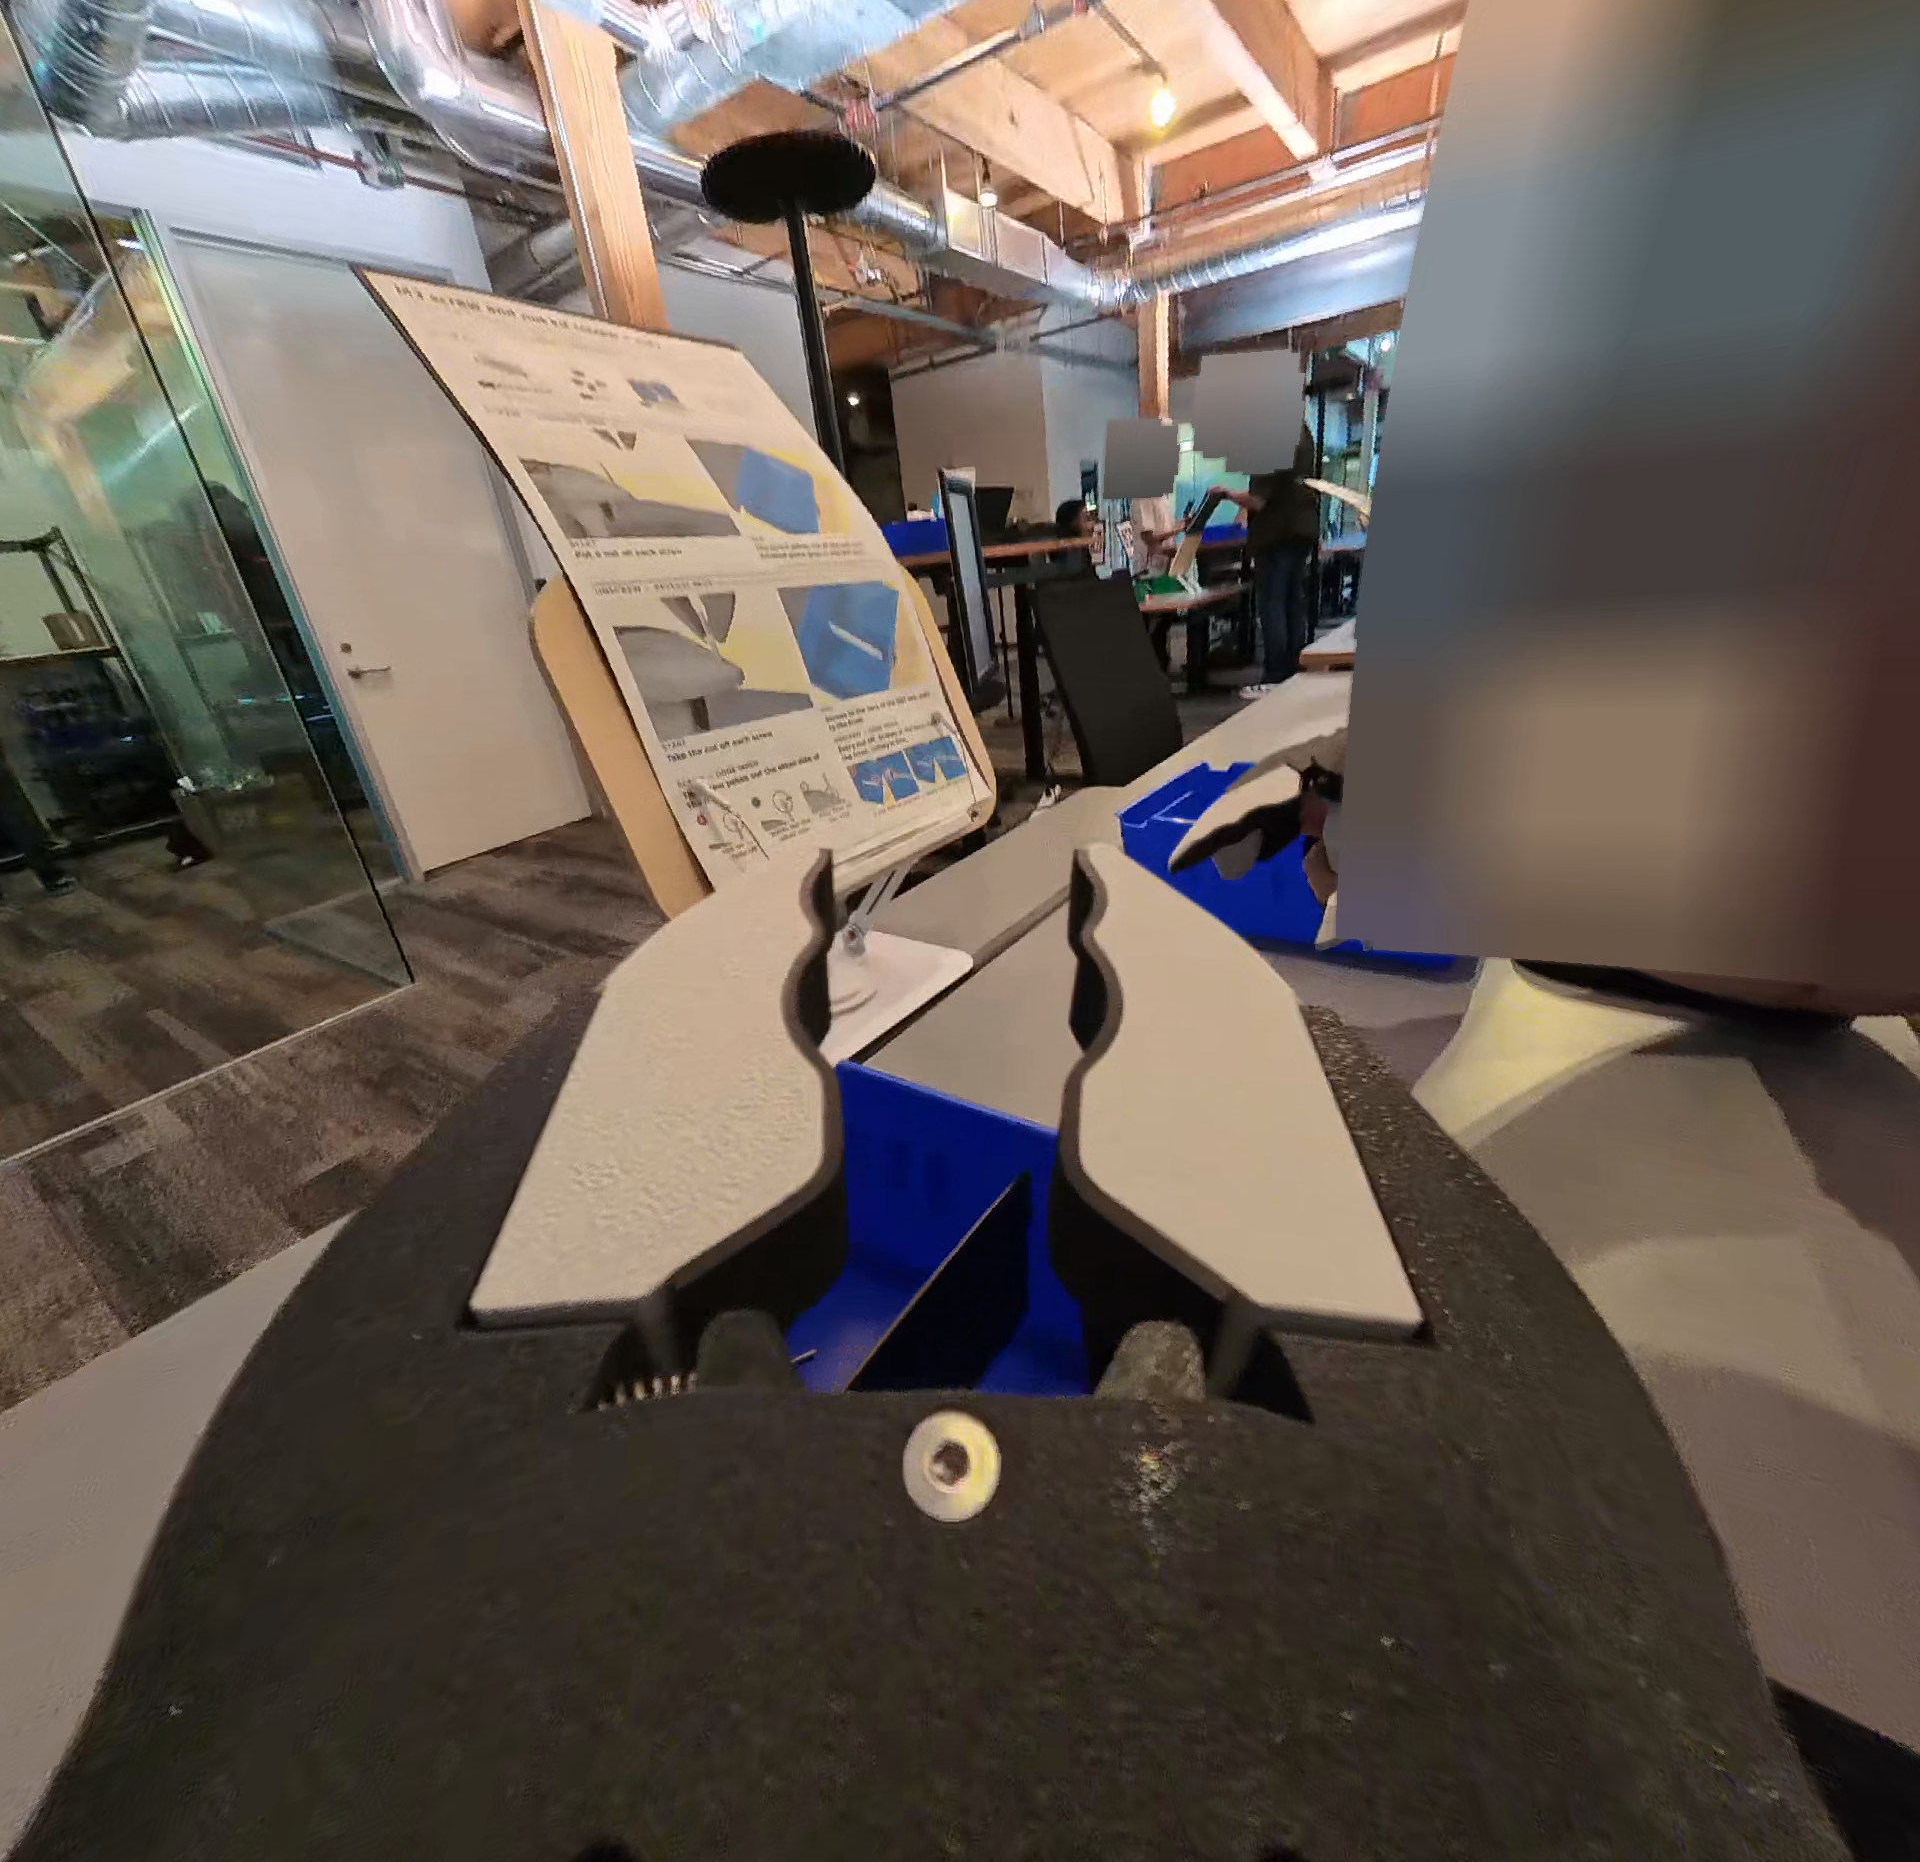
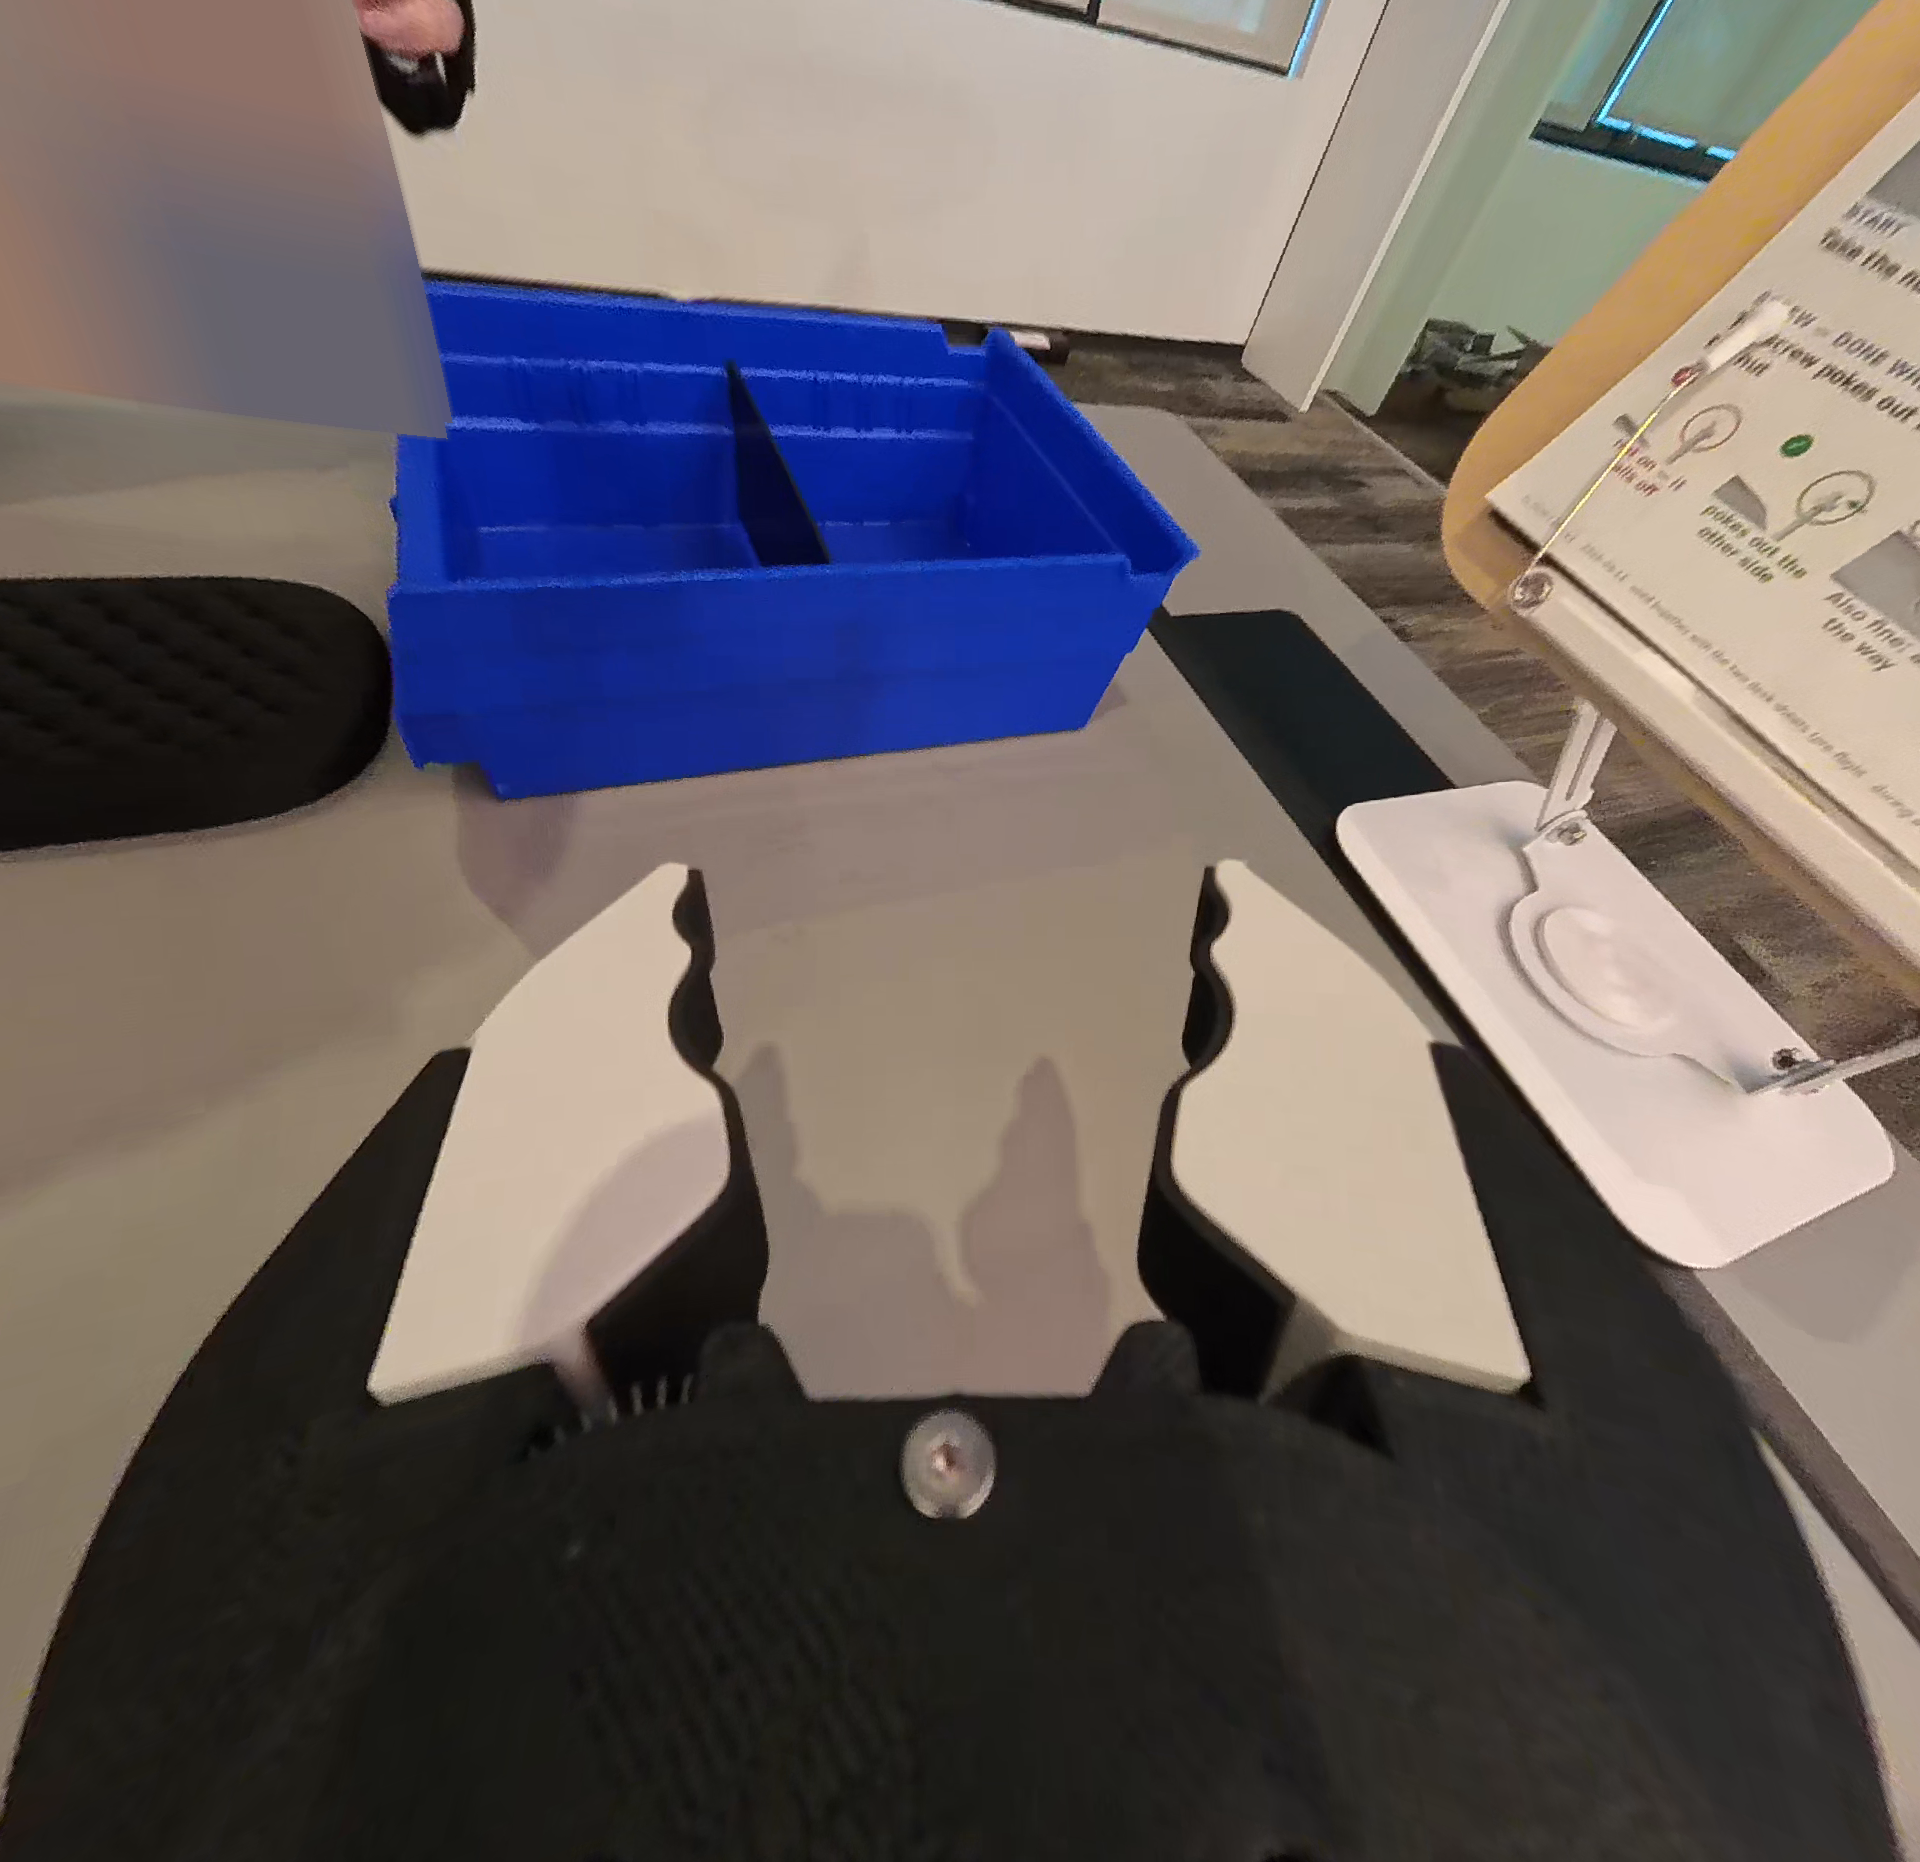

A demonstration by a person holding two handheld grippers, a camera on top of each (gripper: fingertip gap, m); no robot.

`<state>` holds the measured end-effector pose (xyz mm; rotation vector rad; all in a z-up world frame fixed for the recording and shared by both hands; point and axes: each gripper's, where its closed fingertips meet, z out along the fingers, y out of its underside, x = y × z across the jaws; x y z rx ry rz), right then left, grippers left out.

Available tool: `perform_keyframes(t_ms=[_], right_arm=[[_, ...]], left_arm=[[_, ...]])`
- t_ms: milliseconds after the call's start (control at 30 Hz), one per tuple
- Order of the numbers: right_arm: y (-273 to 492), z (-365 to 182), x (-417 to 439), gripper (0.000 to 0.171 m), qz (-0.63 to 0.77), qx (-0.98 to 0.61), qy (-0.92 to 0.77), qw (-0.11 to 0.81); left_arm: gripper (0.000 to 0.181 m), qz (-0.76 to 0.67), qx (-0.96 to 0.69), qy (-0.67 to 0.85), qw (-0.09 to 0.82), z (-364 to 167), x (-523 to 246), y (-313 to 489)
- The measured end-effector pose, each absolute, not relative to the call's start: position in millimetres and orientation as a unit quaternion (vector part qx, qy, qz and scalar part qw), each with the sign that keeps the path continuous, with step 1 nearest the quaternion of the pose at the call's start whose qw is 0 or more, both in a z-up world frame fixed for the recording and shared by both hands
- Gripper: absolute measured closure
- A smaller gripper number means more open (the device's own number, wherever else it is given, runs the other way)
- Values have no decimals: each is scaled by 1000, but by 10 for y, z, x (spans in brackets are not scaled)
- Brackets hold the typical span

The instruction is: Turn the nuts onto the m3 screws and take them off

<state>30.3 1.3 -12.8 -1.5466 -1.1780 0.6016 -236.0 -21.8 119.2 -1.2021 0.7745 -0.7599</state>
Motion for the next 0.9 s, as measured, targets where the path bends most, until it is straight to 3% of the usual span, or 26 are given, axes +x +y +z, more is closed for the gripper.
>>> perform_keyframes(t_ms=[233, 300, 400, 467, 567, 700, 900], right_arm=[[81, -270, 309, 82, 249, -662, -490, 509], [92, -285, 316, 82, 252, -665, -487, 507], [100, -306, 326, 82, 252, -667, -488, 504], [97, -325, 328, 82, 254, -668, -489, 500], [88, -335, 341, 82, 251, -669, -491, 498], [66, -290, 351, 82, 253, -665, -491, 502], [49, -267, 376, 83, 250, -664, -493, 504]], left_arm=[[82, -367, -591, 357, 623, 963, -2116, -4], [83, -364, -595, 351, 626, 982, -2101, 21], [89, -333, -529, 328, 709, 1321, -2228, -13], [101, -310, -510, 324, 734, 1490, -2333, -63], [101, -320, -527, 344, 708, 1577, -2351, -168], [78, -347, -535, 338, 692, 1679, -2359, -206], [93, -286, -552, 374, 688, 1504, -2257, -143]])
